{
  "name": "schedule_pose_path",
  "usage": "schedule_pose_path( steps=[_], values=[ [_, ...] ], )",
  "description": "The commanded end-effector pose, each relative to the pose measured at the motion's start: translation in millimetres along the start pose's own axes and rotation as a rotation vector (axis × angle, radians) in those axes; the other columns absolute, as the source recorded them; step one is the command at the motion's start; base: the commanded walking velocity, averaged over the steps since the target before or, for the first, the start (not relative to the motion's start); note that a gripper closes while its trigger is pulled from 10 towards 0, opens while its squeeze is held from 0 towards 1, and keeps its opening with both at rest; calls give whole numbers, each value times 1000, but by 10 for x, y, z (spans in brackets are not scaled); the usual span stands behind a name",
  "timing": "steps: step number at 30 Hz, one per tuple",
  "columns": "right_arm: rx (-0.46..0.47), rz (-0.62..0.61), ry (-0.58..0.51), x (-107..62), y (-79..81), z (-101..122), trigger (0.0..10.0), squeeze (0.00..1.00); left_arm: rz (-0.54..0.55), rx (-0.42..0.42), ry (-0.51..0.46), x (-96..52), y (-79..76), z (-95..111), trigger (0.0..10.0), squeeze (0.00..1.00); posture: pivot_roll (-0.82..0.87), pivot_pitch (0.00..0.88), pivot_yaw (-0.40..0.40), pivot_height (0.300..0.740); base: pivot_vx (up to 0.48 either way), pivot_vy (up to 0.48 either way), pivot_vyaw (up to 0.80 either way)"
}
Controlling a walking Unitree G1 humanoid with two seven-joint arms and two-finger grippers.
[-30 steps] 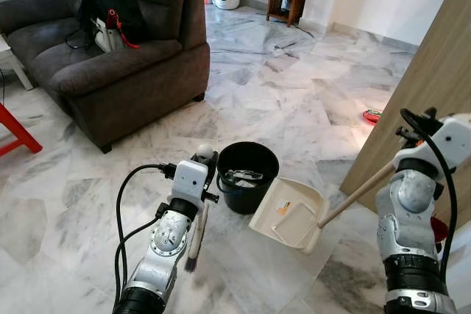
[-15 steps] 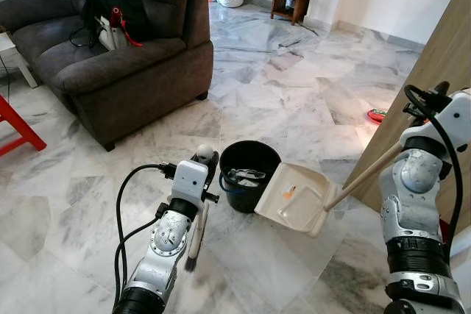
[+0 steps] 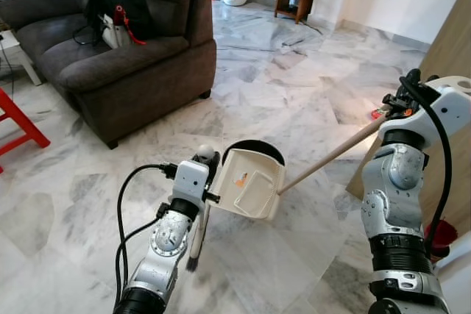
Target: Sweep floor
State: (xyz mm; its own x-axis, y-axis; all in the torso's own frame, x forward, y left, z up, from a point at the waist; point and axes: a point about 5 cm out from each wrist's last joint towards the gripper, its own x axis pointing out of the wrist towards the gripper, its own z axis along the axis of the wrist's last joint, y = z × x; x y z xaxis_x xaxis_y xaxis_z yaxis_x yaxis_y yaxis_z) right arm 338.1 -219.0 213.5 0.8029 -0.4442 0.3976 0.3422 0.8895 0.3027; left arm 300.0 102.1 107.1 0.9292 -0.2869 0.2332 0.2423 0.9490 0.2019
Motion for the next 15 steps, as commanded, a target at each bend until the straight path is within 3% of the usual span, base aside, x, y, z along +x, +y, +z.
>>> schedule_pose_path(
  steps=[1,15],
  values=[
    [79,10,-122,76,72,265,10000,0,-13,38,-77,29,1,139,10000,0,24,0,-10,740,0,0,0],
    [110,94,-107,2,207,241,10000,0,-23,44,-71,19,-25,134,10000,0,24,0,-10,740,0,0,0]
  ],
)
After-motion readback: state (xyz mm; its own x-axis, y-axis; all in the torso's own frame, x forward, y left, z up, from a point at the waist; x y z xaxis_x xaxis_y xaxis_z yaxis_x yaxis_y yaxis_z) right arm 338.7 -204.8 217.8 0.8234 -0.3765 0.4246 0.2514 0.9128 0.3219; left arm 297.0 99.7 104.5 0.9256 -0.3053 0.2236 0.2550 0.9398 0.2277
